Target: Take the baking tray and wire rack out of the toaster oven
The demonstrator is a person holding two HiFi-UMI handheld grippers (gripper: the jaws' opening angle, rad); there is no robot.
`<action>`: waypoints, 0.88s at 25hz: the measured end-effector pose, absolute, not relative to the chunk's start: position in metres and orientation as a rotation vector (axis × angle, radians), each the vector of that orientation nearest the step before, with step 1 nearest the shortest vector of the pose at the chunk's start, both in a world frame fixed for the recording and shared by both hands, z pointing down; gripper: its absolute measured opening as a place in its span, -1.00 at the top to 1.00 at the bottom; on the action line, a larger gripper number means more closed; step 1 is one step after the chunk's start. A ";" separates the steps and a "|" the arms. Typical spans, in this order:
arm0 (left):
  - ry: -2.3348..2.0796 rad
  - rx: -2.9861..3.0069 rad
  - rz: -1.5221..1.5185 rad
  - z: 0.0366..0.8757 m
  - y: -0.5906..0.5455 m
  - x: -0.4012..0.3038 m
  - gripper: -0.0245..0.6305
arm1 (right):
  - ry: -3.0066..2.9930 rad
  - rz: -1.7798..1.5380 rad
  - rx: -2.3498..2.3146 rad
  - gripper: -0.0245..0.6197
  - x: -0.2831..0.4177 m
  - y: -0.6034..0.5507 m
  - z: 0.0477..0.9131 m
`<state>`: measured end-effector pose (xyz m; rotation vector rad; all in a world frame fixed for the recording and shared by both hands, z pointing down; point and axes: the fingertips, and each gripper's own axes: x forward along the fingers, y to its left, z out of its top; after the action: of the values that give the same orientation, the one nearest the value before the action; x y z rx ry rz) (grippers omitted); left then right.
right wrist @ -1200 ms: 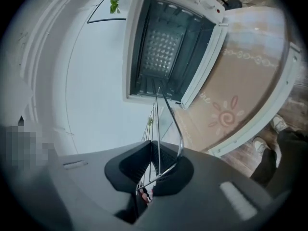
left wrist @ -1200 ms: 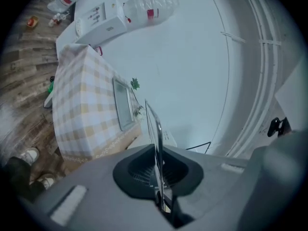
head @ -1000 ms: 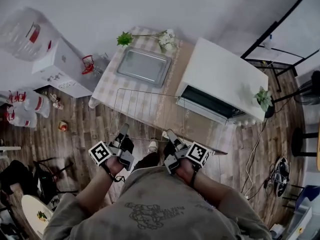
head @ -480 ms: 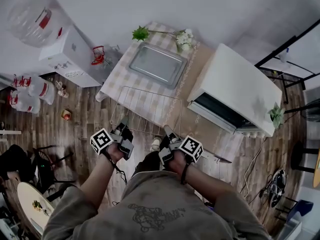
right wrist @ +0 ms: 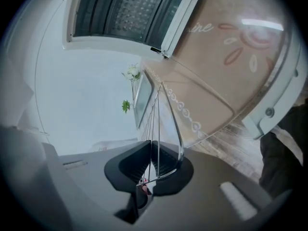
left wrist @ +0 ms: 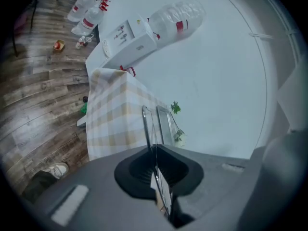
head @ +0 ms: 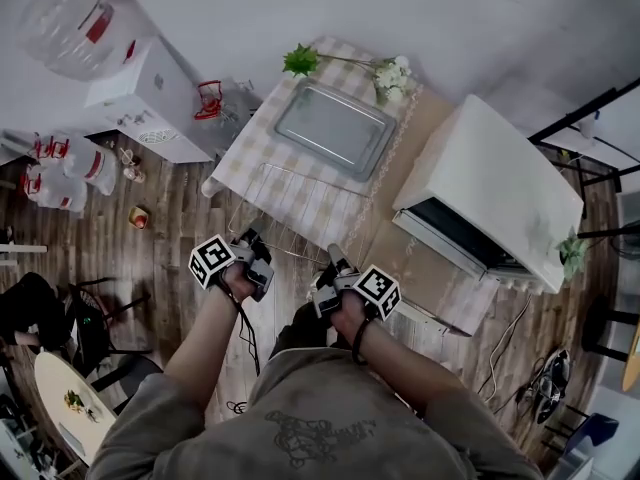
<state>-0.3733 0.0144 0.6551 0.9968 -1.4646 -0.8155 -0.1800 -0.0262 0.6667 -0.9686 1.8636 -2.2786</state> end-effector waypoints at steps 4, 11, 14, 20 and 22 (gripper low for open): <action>-1.487 0.949 -0.829 0.669 0.008 -0.387 0.88 | 1.857 -2.307 -0.952 0.81 -0.192 -0.029 0.675; -1.540 0.902 -0.815 0.687 -0.015 -0.420 0.84 | 1.946 -2.418 -0.905 0.59 -0.215 -0.025 0.700; -1.563 0.876 -0.811 0.692 -0.024 -0.430 0.78 | 1.941 -2.480 -0.870 0.42 -0.222 -0.023 0.708; -1.643 0.784 -0.700 0.713 -0.022 -0.436 0.54 | 1.959 -2.539 -0.833 0.37 -0.220 -0.020 0.713; -1.675 0.765 -0.646 0.713 -0.019 -0.436 0.51 | 1.950 -2.561 -0.782 0.23 -0.222 -0.021 0.709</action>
<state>-0.4365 -0.0192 0.7132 0.7652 -1.6749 -0.6457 -0.2224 -0.0213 0.7089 -0.7824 1.9501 -2.5614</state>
